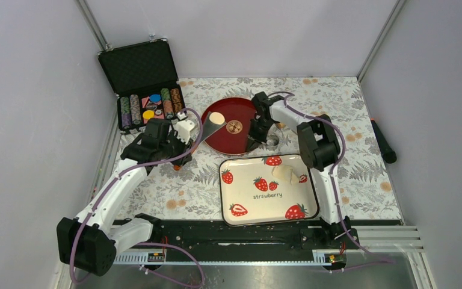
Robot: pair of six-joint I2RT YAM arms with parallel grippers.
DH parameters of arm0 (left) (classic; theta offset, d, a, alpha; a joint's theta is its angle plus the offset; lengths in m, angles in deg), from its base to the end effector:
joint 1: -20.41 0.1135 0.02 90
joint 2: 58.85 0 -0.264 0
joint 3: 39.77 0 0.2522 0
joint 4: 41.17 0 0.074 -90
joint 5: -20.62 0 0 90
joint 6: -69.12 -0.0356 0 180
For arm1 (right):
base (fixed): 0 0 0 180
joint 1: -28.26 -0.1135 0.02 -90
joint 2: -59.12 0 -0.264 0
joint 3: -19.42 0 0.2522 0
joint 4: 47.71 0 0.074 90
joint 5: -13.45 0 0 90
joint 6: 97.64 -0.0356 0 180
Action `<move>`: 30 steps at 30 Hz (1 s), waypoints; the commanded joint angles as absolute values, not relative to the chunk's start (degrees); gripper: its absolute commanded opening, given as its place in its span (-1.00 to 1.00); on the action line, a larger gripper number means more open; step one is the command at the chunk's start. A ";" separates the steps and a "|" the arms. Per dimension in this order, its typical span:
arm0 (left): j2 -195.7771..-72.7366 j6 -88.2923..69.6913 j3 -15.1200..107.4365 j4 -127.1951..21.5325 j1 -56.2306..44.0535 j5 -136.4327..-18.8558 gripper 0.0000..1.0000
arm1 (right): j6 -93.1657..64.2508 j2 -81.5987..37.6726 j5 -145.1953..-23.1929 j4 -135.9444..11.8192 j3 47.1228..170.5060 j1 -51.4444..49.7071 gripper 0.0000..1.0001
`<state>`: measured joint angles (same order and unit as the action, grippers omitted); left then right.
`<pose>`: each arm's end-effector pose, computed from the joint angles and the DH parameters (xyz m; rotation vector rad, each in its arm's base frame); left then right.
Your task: Roll out the dumpling wrappers from the dough
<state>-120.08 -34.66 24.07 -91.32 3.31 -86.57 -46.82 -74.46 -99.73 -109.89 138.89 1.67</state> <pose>0.2051 -0.0741 0.2767 0.7693 2.2597 -0.3868 0.4157 0.2237 0.1396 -0.2585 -3.0259 -0.7210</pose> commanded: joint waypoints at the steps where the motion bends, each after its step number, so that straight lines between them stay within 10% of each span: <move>1: -120.93 -36.41 24.16 -90.10 3.54 -86.12 -1.00 | -44.92 -66.45 -101.05 -107.82 132.47 1.72 -0.83; 18: -132.72 -34.93 31.36 -92.01 -1.66 -84.32 -1.00 | -40.13 -46.81 -99.68 -94.70 122.97 1.28 -0.72; 30: -140.30 -31.42 36.40 -86.97 -4.99 -81.00 -1.00 | -44.78 -47.32 -106.04 -83.44 124.44 1.07 -1.00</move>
